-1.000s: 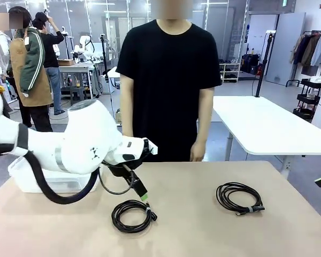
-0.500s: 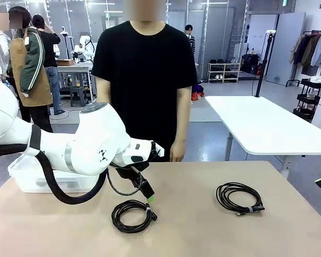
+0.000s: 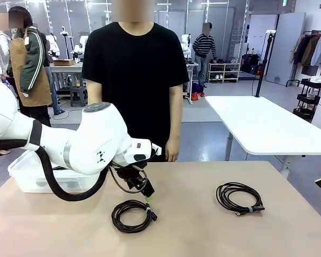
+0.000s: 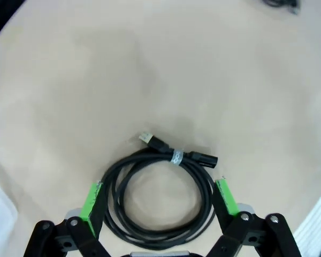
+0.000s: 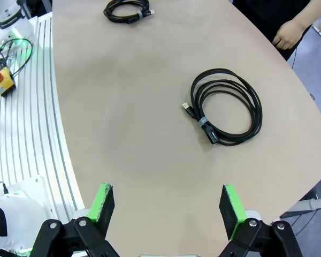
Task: Organize and store the cables.
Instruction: Place the USB Extension Cable into the Organizing box.
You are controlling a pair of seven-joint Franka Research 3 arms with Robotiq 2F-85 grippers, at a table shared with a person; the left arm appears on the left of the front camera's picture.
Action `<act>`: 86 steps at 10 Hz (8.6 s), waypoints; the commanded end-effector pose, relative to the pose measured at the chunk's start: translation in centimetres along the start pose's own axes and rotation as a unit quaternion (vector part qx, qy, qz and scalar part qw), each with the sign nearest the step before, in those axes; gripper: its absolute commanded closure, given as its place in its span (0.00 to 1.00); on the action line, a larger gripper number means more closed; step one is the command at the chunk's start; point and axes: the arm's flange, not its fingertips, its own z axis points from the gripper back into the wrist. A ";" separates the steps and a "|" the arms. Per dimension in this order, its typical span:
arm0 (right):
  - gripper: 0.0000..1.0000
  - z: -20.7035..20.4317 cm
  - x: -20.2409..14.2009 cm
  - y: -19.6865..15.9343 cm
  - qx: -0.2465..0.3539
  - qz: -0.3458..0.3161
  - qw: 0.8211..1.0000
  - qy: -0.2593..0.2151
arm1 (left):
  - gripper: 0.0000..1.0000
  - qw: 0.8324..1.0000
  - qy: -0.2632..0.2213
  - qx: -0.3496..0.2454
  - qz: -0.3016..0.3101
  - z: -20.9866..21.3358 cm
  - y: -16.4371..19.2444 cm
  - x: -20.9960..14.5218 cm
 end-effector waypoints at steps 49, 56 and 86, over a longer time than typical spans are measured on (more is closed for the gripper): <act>0.00 0.1 -0.1 0.0 0.001 0.003 1.000 -0.007 | 0.49 0.964 0.099 0.075 0.235 5.6 27.8 -4.2; 0.00 0.1 -0.1 0.0 0.001 0.003 1.000 -0.007 | 0.00 0.964 0.081 0.091 0.235 6.6 24.6 -5.7; 0.00 0.1 -0.1 0.0 0.001 0.003 1.000 -0.007 | 0.00 0.948 -0.274 -0.113 -0.114 18.9 20.8 -30.1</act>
